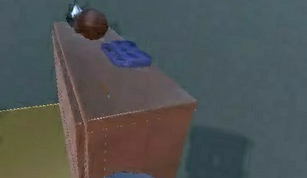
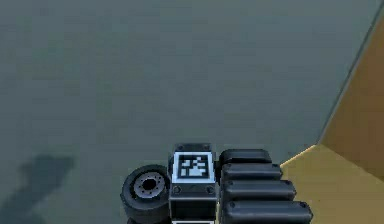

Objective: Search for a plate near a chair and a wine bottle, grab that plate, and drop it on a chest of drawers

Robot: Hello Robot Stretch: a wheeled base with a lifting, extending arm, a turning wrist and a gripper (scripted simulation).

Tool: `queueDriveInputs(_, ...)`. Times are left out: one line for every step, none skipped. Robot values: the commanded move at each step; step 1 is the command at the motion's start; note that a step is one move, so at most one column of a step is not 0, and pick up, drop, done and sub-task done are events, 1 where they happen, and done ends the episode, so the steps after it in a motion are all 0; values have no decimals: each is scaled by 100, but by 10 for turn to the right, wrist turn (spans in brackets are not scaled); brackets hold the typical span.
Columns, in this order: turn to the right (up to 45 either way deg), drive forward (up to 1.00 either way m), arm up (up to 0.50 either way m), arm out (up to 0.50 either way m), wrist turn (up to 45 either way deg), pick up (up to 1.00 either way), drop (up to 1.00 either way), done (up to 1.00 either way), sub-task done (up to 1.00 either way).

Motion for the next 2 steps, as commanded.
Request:
queueDriveInputs(-420,0,0,0,0,0,0,0,0)
queueDriveInputs(0,65,0,0,0,0,0,0,0)
